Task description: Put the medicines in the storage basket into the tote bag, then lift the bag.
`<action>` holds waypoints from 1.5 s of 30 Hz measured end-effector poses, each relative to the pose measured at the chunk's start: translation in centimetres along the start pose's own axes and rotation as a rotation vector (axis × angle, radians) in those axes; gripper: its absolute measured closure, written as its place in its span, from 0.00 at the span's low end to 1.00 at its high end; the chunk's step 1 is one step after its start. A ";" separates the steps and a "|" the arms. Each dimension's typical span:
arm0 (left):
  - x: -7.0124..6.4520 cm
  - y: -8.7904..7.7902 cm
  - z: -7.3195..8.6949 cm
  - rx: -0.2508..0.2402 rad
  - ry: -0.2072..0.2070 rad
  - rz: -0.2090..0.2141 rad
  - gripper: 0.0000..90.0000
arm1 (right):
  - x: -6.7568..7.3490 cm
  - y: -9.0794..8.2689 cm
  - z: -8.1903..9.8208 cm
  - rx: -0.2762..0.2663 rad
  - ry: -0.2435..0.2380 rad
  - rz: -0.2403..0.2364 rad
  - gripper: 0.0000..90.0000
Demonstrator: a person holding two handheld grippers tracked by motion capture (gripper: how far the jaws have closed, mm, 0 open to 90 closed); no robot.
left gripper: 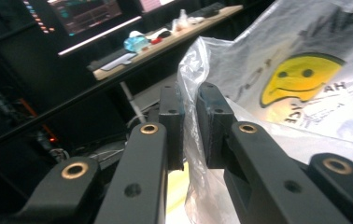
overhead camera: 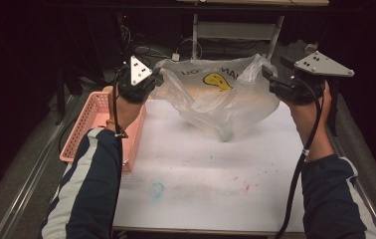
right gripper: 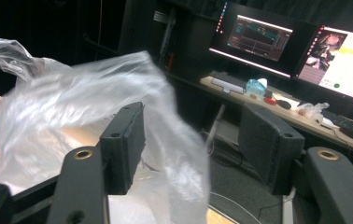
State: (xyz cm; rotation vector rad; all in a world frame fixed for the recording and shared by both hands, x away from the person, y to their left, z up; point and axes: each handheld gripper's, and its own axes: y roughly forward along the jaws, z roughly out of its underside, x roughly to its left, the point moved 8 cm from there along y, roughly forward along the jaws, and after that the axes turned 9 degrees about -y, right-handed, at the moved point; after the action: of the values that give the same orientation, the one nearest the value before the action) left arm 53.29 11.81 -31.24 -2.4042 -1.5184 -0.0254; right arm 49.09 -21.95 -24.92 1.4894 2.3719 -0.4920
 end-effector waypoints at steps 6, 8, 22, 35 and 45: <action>0.6 -0.1 0.1 0.006 -0.005 -0.009 0.91 | -0.1 -1.5 -0.2 -0.007 -0.003 -0.007 0.42; 0.5 -0.3 0.1 0.007 -0.009 -0.005 0.91 | 0.2 -1.9 -0.1 -0.003 -0.018 -0.008 0.39; 0.9 -1.6 1.1 0.008 0.004 0.005 0.91 | 1.7 -5.2 0.5 -0.040 -0.031 0.003 0.30; 1.1 -5.7 1.4 -0.037 0.016 0.052 0.64 | 3.1 -7.1 3.7 -0.023 0.023 -0.060 0.26; -0.3 -10.9 3.9 -0.071 0.043 0.106 0.20 | 4.4 -8.8 6.6 0.016 0.032 -0.107 0.22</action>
State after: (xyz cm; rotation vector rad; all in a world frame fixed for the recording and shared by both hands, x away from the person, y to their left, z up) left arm 42.94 16.88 -32.36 -2.5195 -1.3926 -0.1093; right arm 39.77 -24.86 -31.61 1.3917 2.4878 -0.5167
